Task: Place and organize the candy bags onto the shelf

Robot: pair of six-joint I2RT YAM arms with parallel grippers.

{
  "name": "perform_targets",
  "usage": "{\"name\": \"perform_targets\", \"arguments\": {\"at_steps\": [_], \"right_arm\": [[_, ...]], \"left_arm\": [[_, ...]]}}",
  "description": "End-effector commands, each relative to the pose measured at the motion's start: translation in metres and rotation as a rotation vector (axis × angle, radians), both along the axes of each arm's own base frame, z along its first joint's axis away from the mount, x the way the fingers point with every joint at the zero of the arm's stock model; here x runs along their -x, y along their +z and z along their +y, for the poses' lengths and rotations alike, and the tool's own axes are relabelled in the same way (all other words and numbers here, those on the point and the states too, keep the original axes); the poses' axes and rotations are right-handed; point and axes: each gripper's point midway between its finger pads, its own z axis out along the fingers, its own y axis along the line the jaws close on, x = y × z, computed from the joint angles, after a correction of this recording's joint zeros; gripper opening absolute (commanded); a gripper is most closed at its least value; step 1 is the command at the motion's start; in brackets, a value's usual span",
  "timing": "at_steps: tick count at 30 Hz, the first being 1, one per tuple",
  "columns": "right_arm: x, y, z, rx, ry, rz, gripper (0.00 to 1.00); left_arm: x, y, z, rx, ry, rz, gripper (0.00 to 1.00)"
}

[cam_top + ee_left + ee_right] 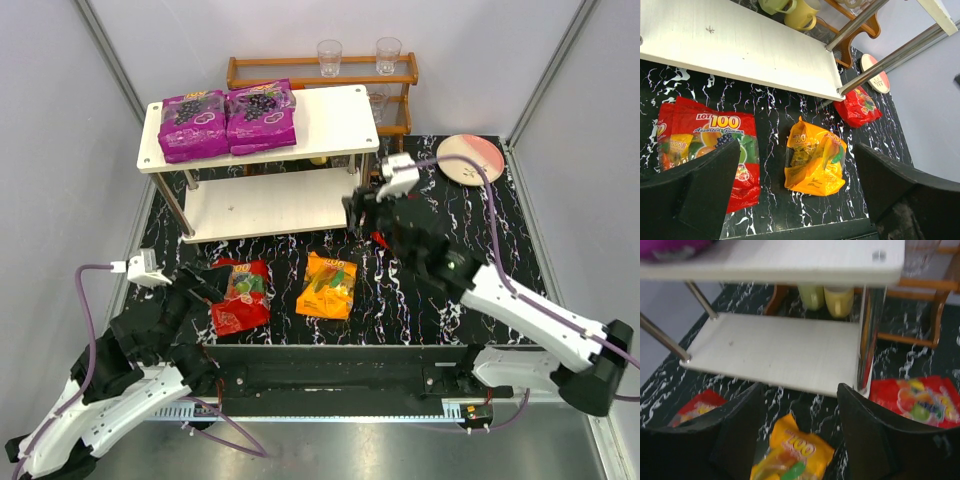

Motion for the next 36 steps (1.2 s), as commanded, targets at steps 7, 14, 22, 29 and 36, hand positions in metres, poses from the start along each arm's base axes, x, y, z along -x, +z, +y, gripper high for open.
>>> {"name": "perform_targets", "arguments": {"at_steps": [7, 14, 22, 29, 36], "right_arm": [[0.06, -0.194, -0.016, -0.207, -0.084, 0.436, 0.99], [0.067, -0.245, 0.003, -0.291, -0.069, 0.558, 1.0], [0.074, -0.259, 0.026, -0.392, -0.013, 0.641, 1.0], [0.082, -0.285, 0.026, -0.378, -0.035, 0.725, 0.99], [0.087, -0.298, 0.041, -0.364, 0.013, 0.788, 0.26]], "left_arm": [[-0.01, 0.007, -0.022, 0.0, -0.045, -0.01, 0.99], [-0.01, 0.007, -0.028, 0.006, -0.068, -0.003, 0.99], [-0.009, 0.008, -0.023, 0.013, -0.058, -0.013, 0.99], [-0.009, 0.005, -0.024, 0.012, -0.057, -0.007, 0.99], [-0.011, 0.004, -0.026, 0.027, -0.056, -0.018, 0.99]]}}
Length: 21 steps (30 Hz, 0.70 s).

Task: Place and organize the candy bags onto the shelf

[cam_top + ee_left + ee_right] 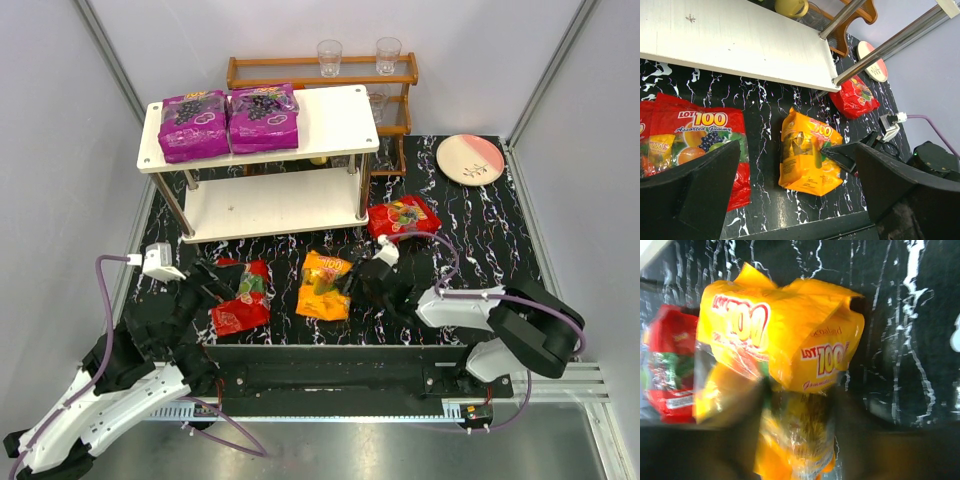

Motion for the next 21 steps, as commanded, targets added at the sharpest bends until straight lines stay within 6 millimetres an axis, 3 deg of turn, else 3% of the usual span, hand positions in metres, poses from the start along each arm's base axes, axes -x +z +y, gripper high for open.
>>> {"name": "perform_targets", "arguments": {"at_steps": [1, 2, 3, 5, 6, 9, 10, 12, 13, 15, 16, 18, 19, 21], "right_arm": [[0.003, 0.012, 0.01, -0.024, 0.049, -0.005, 0.12], [0.0, 0.022, 0.007, 0.006, 0.062, -0.04, 0.03], [-0.003, 0.051, 0.006, -0.021, 0.065, -0.106, 0.0], [-0.012, 0.091, -0.005, 0.034, 0.066, -0.217, 0.0], [-0.012, 0.131, -0.011, 0.004, 0.062, -0.3, 0.0], [-0.014, 0.219, -0.038, 0.044, 0.054, -0.498, 0.0], [-0.013, 0.26, -0.043, 0.017, 0.043, -0.571, 0.0], [-0.006, 0.293, -0.054, 0.071, 0.088, -0.652, 0.0], [-0.002, 0.322, -0.058, 0.084, 0.111, -0.705, 0.0], [0.004, 0.349, -0.058, 0.077, 0.148, -0.753, 0.0], [0.007, 0.376, -0.061, 0.072, 0.154, -0.807, 0.0], [0.003, 0.396, -0.061, 0.085, 0.145, -0.847, 0.0], [0.003, 0.42, -0.067, 0.091, 0.128, -0.897, 0.0], [-0.01, 0.431, -0.063, 0.139, 0.113, -0.923, 0.0]], "left_arm": [[-0.002, 0.01, -0.003, 0.044, -0.006, -0.04, 0.99], [-0.001, 0.01, -0.004, 0.046, -0.009, -0.04, 0.99], [-0.001, 0.011, -0.003, 0.049, -0.01, -0.043, 0.99], [0.0, 0.013, -0.003, 0.052, -0.014, -0.05, 0.99], [0.0, 0.013, -0.002, 0.049, -0.013, -0.051, 0.99], [0.0, 0.014, 0.0, 0.044, -0.007, -0.055, 0.99], [0.0, 0.015, 0.0, 0.046, -0.007, -0.057, 0.99], [0.0, 0.016, 0.0, 0.047, -0.005, -0.058, 0.99], [-0.001, 0.015, -0.001, 0.045, -0.007, -0.056, 0.99], [-0.001, 0.016, -0.002, 0.052, -0.007, -0.056, 0.99], [-0.001, 0.016, -0.002, 0.053, -0.009, -0.057, 0.99], [-0.001, 0.015, -0.002, 0.053, -0.01, -0.056, 0.99], [0.0, 0.015, -0.003, 0.054, -0.013, -0.055, 0.99], [0.0, 0.016, -0.003, 0.055, -0.012, -0.056, 0.99]]}}
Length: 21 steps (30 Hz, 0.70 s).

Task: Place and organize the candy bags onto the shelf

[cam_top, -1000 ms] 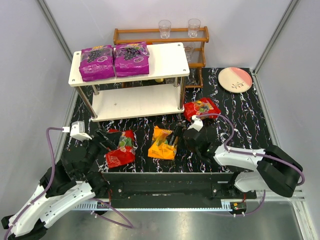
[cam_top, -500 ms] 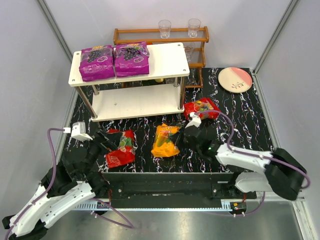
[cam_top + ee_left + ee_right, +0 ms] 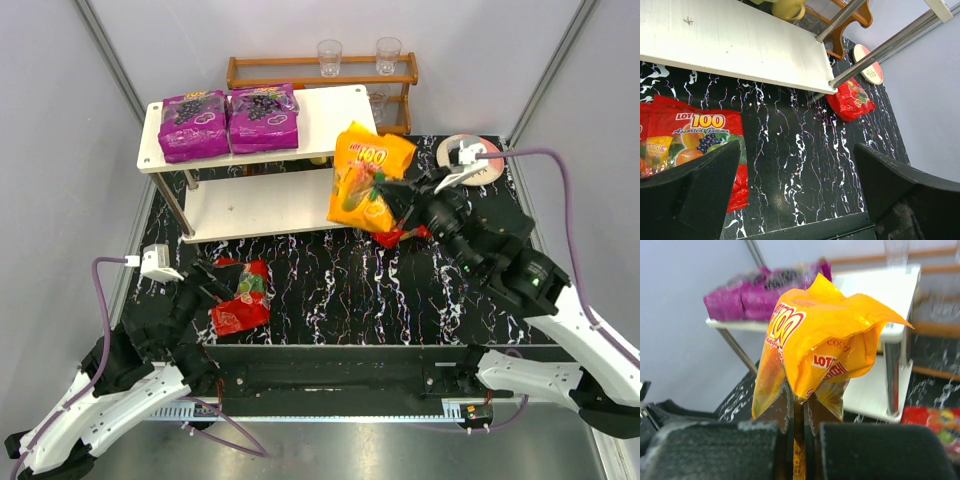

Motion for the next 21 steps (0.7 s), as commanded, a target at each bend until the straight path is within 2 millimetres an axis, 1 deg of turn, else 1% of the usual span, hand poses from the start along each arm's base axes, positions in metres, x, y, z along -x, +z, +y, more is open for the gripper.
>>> {"name": "perform_targets", "arguments": {"at_steps": [1, 2, 3, 4, 5, 6, 7, 8, 9, 10, 11, 12, 13, 14, 15, 16, 17, 18, 19, 20, 21], "right_arm": [[-0.015, 0.063, -0.009, 0.071, -0.057, -0.184, 0.0], [-0.032, 0.062, -0.006, 0.093, -0.08, -0.177, 0.0], [-0.035, 0.068, -0.002, 0.087, -0.046, -0.19, 0.0], [-0.039, 0.084, -0.004, 0.046, -0.029, -0.202, 0.0], [-0.066, 0.083, -0.015, 0.051, -0.07, -0.186, 0.0], [-0.065, 0.096, -0.011, 0.029, -0.001, -0.206, 0.0], [-0.082, 0.092, -0.007, 0.024, 0.01, -0.18, 0.0], [-0.094, 0.095, -0.015, 0.025, -0.005, -0.183, 0.0], [-0.097, 0.098, -0.01, 0.027, 0.041, -0.19, 0.0], [-0.108, 0.103, -0.005, 0.018, 0.063, -0.182, 0.0], [-0.106, 0.105, 0.002, 0.014, 0.137, -0.181, 0.0], [-0.113, 0.119, -0.009, -0.021, 0.134, -0.19, 0.0], [-0.128, 0.111, -0.004, -0.024, 0.159, -0.16, 0.0], [-0.129, 0.109, 0.001, -0.029, 0.213, -0.15, 0.0], [-0.131, 0.119, -0.003, -0.055, 0.224, -0.158, 0.0], [-0.14, 0.112, 0.004, -0.06, 0.253, -0.136, 0.0], [-0.14, 0.11, 0.008, -0.064, 0.299, -0.129, 0.0], [-0.141, 0.116, 0.01, -0.088, 0.318, -0.135, 0.0], [-0.149, 0.11, 0.015, -0.093, 0.336, -0.115, 0.0], [-0.15, 0.109, 0.019, -0.099, 0.36, -0.108, 0.0], [-0.151, 0.112, 0.02, -0.117, 0.373, -0.104, 0.0]], "left_arm": [[-0.001, 0.016, -0.003, 0.041, -0.011, -0.043, 0.99], [-0.001, 0.017, -0.004, 0.04, -0.013, -0.044, 0.99], [-0.001, 0.018, -0.003, 0.041, -0.013, -0.045, 0.99], [-0.001, 0.018, -0.003, 0.041, -0.011, -0.046, 0.99], [-0.001, 0.018, -0.003, 0.037, -0.012, -0.044, 0.99], [-0.001, 0.019, -0.004, 0.036, -0.013, -0.045, 0.99], [-0.001, 0.02, -0.004, 0.035, -0.017, -0.046, 0.99], [-0.001, 0.019, -0.004, 0.031, -0.016, -0.043, 0.99], [-0.001, 0.02, -0.003, 0.029, -0.013, -0.043, 0.99], [-0.002, 0.021, -0.003, 0.027, -0.011, -0.043, 0.99], [-0.002, 0.021, -0.003, 0.022, -0.009, -0.043, 0.99], [-0.002, 0.023, -0.002, 0.026, -0.006, -0.047, 0.99], [-0.002, 0.023, -0.001, 0.024, -0.003, -0.048, 0.99], [-0.002, 0.024, -0.001, 0.021, 0.0, -0.047, 0.99], [-0.002, 0.025, 0.001, 0.022, 0.004, -0.049, 0.99], [-0.002, 0.025, 0.001, 0.022, 0.004, -0.049, 0.99], [-0.001, 0.026, 0.004, 0.021, 0.012, -0.05, 0.99], [-0.001, 0.026, 0.005, 0.017, 0.015, -0.048, 0.99], [-0.001, 0.026, 0.005, 0.015, 0.016, -0.048, 0.99], [0.0, 0.026, 0.008, 0.013, 0.024, -0.048, 0.99], [0.0, 0.027, 0.009, 0.014, 0.024, -0.05, 0.99]]}}
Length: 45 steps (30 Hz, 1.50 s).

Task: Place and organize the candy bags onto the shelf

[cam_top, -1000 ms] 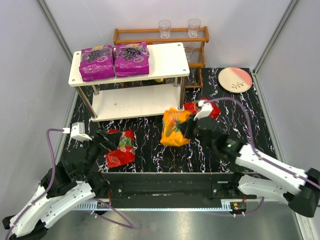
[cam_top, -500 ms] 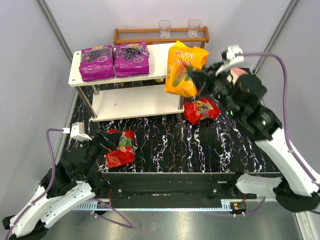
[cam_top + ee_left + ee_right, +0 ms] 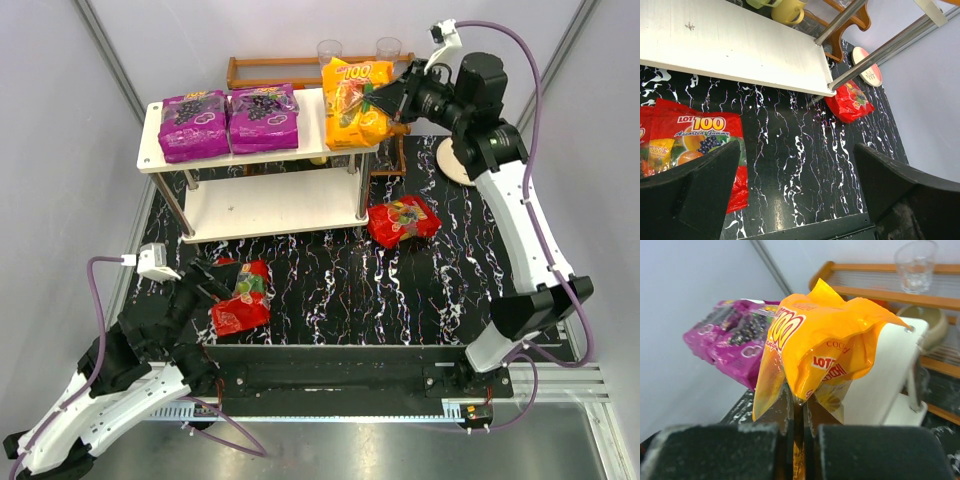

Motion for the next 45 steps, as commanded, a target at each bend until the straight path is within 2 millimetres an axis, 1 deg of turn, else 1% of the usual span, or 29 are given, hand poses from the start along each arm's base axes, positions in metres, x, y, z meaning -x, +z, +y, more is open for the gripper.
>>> {"name": "perform_targets", "arguments": {"at_steps": [1, 2, 3, 4, 6, 7, 13, 16, 18, 19, 24, 27, 28, 30, 31, 32, 33, 35, 37, 38, 39, 40, 41, 42, 45], "right_arm": [[0.019, 0.068, 0.022, -0.145, 0.199, -0.158, 0.0], [0.017, 0.064, 0.026, -0.147, 0.221, -0.144, 0.0], [0.014, 0.067, 0.026, -0.166, 0.23, -0.132, 0.0], [0.003, 0.056, 0.03, -0.169, 0.24, -0.099, 0.0], [-0.005, 0.052, 0.032, -0.195, 0.255, -0.065, 0.0], [-0.014, 0.04, 0.036, -0.195, 0.258, -0.036, 0.0], [-0.038, 0.011, 0.043, -0.205, 0.257, 0.034, 0.0], [-0.045, 0.002, 0.046, -0.214, 0.261, 0.061, 0.0], [-0.046, 0.001, 0.048, -0.223, 0.274, 0.07, 0.0], [-0.05, -0.005, 0.05, -0.224, 0.276, 0.086, 0.0], [-0.057, -0.01, 0.052, -0.25, 0.271, 0.115, 0.0], [-0.061, -0.017, 0.054, -0.253, 0.271, 0.136, 0.0], [-0.063, -0.02, 0.055, -0.255, 0.271, 0.147, 0.01], [-0.063, -0.022, 0.056, -0.258, 0.284, 0.159, 0.07], [-0.066, -0.028, 0.058, -0.256, 0.288, 0.176, 0.11], [-0.065, -0.029, 0.059, -0.258, 0.297, 0.181, 0.27], [-0.067, -0.033, 0.059, -0.255, 0.296, 0.19, 0.35], [-0.068, -0.036, 0.058, -0.254, 0.29, 0.199, 0.41], [-0.067, -0.034, 0.057, -0.249, 0.272, 0.183, 0.46], [-0.068, -0.037, 0.056, -0.244, 0.263, 0.185, 0.48], [-0.066, -0.034, 0.053, -0.234, 0.252, 0.166, 0.53], [-0.066, -0.032, 0.051, -0.232, 0.237, 0.156, 0.56], [-0.068, -0.035, 0.05, -0.22, 0.227, 0.148, 0.58], [-0.066, -0.031, 0.048, -0.217, 0.217, 0.136, 0.65], [-0.071, -0.03, 0.041, -0.214, 0.188, 0.128, 0.71]], "left_arm": [[0.0, 0.02, 0.008, 0.017, 0.025, -0.044, 0.99], [0.001, 0.021, 0.01, 0.021, 0.029, -0.046, 0.99], [0.001, 0.021, 0.01, 0.023, 0.029, -0.047, 0.99], [0.001, 0.021, 0.011, 0.023, 0.03, -0.047, 0.99], [0.002, 0.02, 0.011, 0.026, 0.033, -0.045, 0.99], [0.002, 0.02, 0.012, 0.027, 0.033, -0.046, 0.99], [0.003, 0.021, 0.011, 0.021, 0.025, -0.04, 0.99], [0.003, 0.021, 0.011, 0.022, 0.025, -0.041, 0.99], [0.003, 0.021, 0.011, 0.022, 0.025, -0.04, 0.99], [0.004, 0.021, 0.012, 0.024, 0.025, -0.041, 0.99], [0.004, 0.021, 0.012, 0.03, 0.028, -0.04, 0.99], [0.004, 0.02, 0.012, 0.031, 0.026, -0.04, 0.99], [0.004, 0.02, 0.012, 0.031, 0.026, -0.038, 0.99], [0.004, 0.019, 0.012, 0.032, 0.027, -0.038, 0.99], [0.004, 0.019, 0.012, 0.031, 0.027, -0.037, 0.99], [0.004, 0.019, 0.012, 0.033, 0.027, -0.037, 0.99], [0.004, 0.019, 0.012, 0.031, 0.028, -0.036, 0.99], [0.004, 0.019, 0.012, 0.031, 0.028, -0.036, 0.99], [0.004, 0.018, 0.011, 0.032, 0.026, -0.034, 0.99], [0.004, 0.018, 0.011, 0.034, 0.027, -0.035, 0.99], [0.004, 0.018, 0.011, 0.034, 0.027, -0.035, 0.99], [0.004, 0.017, 0.011, 0.033, 0.027, -0.034, 0.99], [0.004, 0.017, 0.011, 0.032, 0.029, -0.033, 0.99], [0.004, 0.016, 0.011, 0.032, 0.029, -0.033, 0.99], [0.004, 0.016, 0.011, 0.031, 0.028, -0.03, 0.99]]}}
